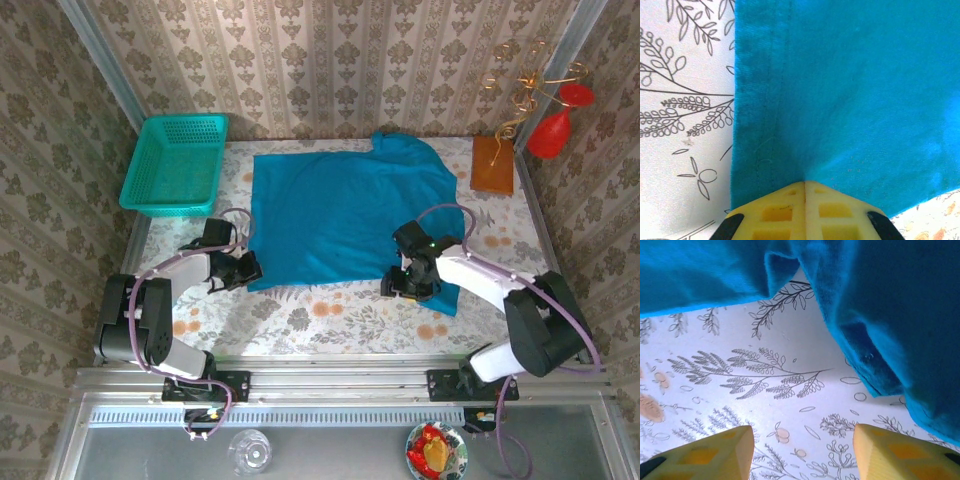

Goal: Fold the inside-out t-shirt
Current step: Smooth out the T-shirt at the center of the table.

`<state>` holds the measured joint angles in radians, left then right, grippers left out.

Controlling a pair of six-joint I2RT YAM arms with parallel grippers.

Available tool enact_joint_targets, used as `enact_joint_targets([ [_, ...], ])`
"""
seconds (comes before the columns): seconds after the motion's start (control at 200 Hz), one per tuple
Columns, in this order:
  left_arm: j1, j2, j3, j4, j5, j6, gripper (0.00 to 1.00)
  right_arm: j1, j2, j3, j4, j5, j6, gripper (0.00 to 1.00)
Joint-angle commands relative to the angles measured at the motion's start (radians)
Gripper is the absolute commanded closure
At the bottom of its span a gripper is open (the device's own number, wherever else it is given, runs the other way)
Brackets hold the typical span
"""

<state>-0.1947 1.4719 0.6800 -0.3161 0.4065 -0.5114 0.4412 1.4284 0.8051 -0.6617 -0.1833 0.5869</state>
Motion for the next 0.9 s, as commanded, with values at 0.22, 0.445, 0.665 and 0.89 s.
enact_joint_targets([
  [0.22, 0.003, -0.071, 0.023, -0.069, 0.005, 0.025, 0.92, 0.001, 0.071, 0.078, -0.034, 0.114, -0.075, 0.34],
  [0.445, 0.003, -0.074, 0.001, -0.057, 0.008, 0.020, 0.92, 0.001, 0.158, 0.066, 0.029, 0.080, -0.092, 0.33],
  [0.665, -0.003, -0.098, 0.015, -0.082, 0.008, 0.021, 0.92, 0.022, 0.106, 0.033, 0.070, -0.150, -0.045, 0.36],
  [0.89, -0.097, -0.115, 0.115, -0.142, -0.013, 0.026, 0.92, -0.037, -0.088, 0.022, 0.005, -0.127, -0.005, 0.38],
])
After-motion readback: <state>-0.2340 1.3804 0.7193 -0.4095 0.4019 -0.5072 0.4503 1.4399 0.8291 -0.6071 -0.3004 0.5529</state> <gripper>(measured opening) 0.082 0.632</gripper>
